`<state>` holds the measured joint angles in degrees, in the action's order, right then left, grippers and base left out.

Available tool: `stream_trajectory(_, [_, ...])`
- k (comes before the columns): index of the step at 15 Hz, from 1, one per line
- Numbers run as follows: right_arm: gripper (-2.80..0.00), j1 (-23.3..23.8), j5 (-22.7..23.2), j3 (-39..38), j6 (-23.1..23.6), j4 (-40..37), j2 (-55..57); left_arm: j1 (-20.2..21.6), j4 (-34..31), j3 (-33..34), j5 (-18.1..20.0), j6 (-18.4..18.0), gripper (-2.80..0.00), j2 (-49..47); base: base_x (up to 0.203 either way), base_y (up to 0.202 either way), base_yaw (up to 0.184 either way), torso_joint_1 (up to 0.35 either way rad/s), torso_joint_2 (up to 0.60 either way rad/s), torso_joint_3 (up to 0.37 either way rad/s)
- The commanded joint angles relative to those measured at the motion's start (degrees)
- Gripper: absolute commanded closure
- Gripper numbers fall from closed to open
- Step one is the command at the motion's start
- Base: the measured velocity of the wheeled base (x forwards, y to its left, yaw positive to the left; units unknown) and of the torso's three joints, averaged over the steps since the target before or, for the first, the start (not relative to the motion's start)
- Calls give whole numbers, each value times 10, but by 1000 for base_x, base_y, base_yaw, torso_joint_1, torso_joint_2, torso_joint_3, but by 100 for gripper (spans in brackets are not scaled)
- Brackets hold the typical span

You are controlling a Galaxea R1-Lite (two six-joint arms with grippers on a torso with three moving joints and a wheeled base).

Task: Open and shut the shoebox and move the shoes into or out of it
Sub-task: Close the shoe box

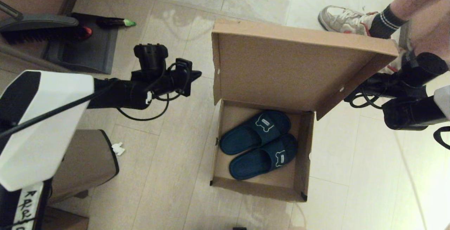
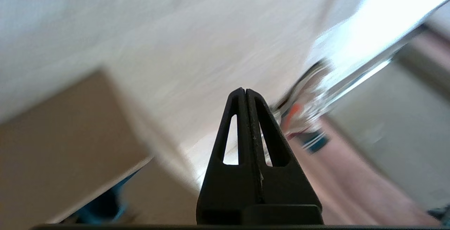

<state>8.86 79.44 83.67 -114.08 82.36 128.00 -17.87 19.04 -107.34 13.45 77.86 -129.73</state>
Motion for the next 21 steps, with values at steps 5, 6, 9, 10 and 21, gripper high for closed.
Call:
stream_trajectory(5, [0,14,39,-184,-6,51,-94,19,9,-37,30,3,0,9,0,0,0,0,0,0])
stream_trajectory(6, [0,18,43,-218,-6,52,-111,17,22,-37,37,3,0,6,0,0,0,0,0,0])
stream_trajectory(9, [0,30,64,-328,6,53,-155,-5,71,-35,71,4,0,-5,0,0,0,0,0,0])
stream_trajectory(10, [0,32,68,-358,15,53,-168,-11,71,-35,75,4,0,-5,0,0,0,0,0,0])
stream_trajectory(21, [0,17,67,-517,157,53,-267,-59,-48,64,27,-50,0,50,0,0,0,0,0,0])
